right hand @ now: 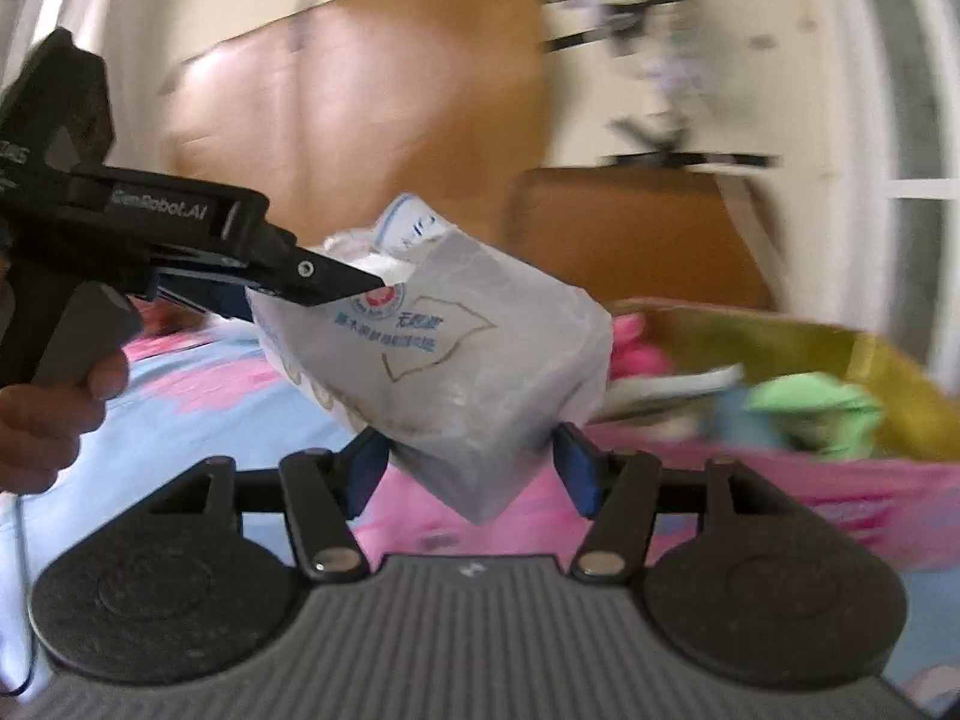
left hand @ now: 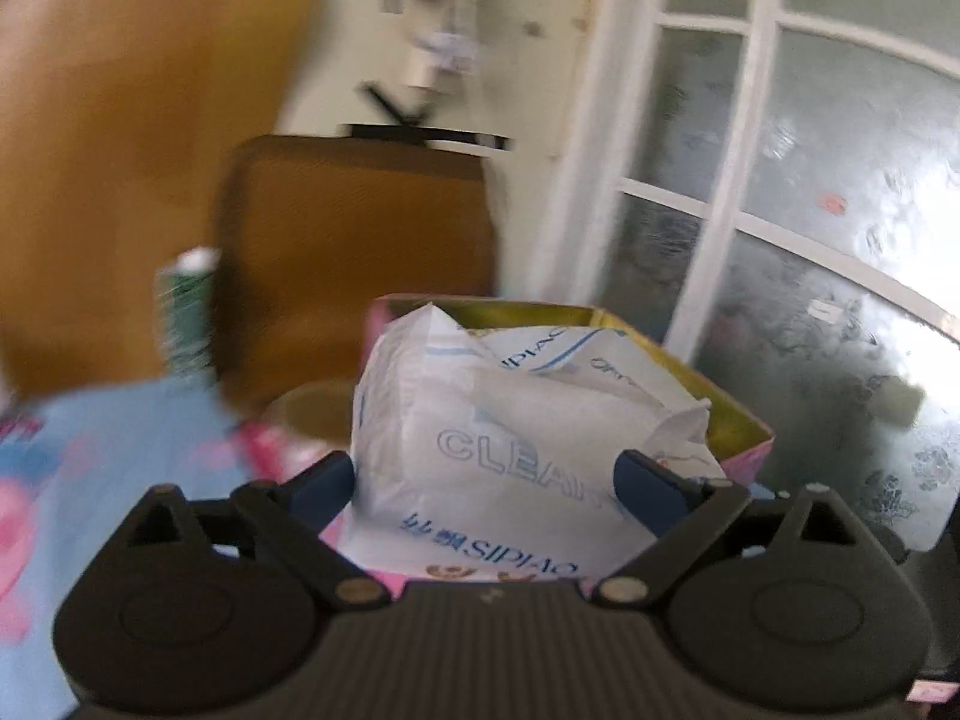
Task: Organize soft objects
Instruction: 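Carry the tissue pack into the pink tin and open the left gripper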
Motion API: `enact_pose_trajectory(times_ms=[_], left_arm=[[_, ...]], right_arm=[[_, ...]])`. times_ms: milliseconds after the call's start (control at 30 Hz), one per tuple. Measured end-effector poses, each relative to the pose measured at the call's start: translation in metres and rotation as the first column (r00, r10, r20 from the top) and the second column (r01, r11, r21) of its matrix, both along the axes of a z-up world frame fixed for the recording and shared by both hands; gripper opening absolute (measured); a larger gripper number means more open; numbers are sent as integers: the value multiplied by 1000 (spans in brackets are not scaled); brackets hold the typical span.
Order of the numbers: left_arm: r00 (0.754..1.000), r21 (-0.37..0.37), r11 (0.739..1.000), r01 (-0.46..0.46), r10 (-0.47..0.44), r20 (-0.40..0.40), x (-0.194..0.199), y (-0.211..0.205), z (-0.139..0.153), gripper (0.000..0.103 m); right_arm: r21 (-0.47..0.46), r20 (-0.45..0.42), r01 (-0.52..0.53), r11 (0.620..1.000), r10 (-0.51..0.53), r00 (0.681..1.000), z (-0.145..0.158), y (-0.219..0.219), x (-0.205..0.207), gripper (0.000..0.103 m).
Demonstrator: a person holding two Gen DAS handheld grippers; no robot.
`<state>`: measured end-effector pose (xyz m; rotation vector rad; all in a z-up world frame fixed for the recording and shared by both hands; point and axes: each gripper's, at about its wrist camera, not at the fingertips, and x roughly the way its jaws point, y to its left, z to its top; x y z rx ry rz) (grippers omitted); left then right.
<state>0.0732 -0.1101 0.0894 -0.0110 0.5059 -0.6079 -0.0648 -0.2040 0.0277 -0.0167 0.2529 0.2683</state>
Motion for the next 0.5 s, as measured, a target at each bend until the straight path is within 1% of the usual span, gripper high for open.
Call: enact_pose_trajectory(times_ms=[100,167,200,267,333,400,433,500], left_arm=[[999,19,999,32,-33,16,24,-52,0,98],[999,32,999,28,-28,27,40,-77,-5,99],[999,44,999,13,-15,39,47,-86,-8,102],[997,97,994,-52,46,60,63,-104,-14,103],[995,141,986,-89,83,46,71,-113,-20,103],[993,147,983,-113,110,30,70,-110,-26,103],[994,142,984,-110,106,31,67,-106,-27,103],[993,152,982,-114,107,57,55,-97,-31,103]], right_arm=[[11,-1,115,993,-115,993,7,-36,14,62],[17,-16,185,983,-185,983,8,-59,29,62],[20,-22,213,977,-213,977,6,-68,37,62],[16,-18,268,963,-268,963,4,-81,53,63],[-22,-18,335,942,-336,942,0,-86,74,64],[-55,-27,398,916,-400,916,-7,-92,92,64],[-53,-37,411,910,-413,910,-9,-94,97,64],[-15,-40,424,905,-424,905,-11,-100,99,64]])
